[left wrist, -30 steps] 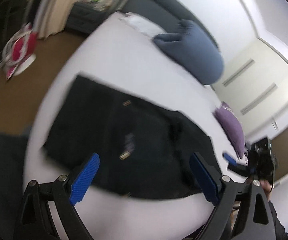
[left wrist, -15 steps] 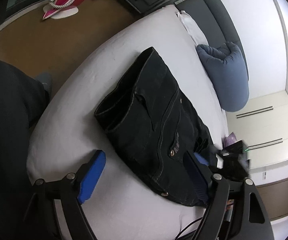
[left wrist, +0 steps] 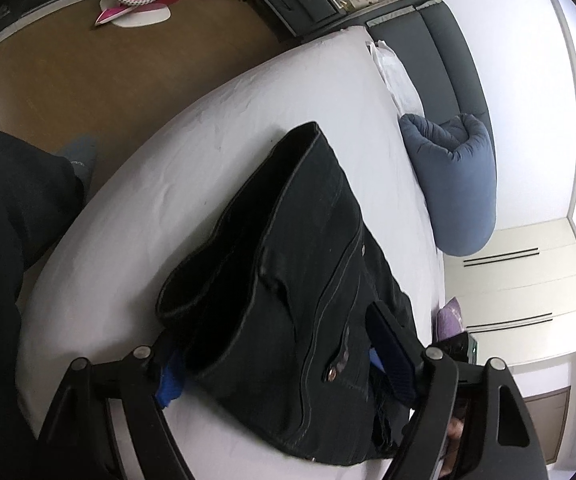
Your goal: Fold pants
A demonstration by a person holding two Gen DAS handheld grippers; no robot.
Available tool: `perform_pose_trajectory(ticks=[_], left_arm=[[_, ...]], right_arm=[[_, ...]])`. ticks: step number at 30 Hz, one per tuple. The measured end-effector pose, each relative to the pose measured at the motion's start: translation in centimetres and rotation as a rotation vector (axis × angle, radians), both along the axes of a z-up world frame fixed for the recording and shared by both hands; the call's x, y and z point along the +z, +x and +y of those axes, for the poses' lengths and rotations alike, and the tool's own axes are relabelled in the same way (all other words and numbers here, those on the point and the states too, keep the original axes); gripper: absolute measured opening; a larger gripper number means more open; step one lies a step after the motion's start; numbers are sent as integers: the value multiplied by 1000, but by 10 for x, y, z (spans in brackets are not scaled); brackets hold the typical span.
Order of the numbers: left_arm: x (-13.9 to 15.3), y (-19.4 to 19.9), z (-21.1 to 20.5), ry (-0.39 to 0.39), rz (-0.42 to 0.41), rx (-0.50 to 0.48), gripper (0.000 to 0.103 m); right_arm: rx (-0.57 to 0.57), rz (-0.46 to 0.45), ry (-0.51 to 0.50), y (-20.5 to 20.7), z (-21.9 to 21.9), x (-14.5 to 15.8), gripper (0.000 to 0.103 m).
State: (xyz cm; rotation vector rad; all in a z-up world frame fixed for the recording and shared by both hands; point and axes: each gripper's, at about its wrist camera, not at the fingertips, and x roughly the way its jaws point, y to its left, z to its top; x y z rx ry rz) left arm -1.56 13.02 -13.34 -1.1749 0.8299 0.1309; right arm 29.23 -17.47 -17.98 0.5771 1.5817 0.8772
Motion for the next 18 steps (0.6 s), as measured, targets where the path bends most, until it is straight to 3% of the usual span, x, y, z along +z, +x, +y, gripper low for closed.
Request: perform_pose_trajectory(ticks=[1,5,8,18], left_arm=[[-1,0,1,-4,4,8,71],[-9,-6,9,-35,17,39,40],[-13,-8,13,-59,12,49,35],[6,-4,5,26,-15,23,23]], right_arm=[[-3,-3,3,0,0,0,32],[-7,-9,5,-3,-11,2,32],[-1,-6,-7,-2,-9,4,32],[-1,-26,-13,0,-9,6,31]])
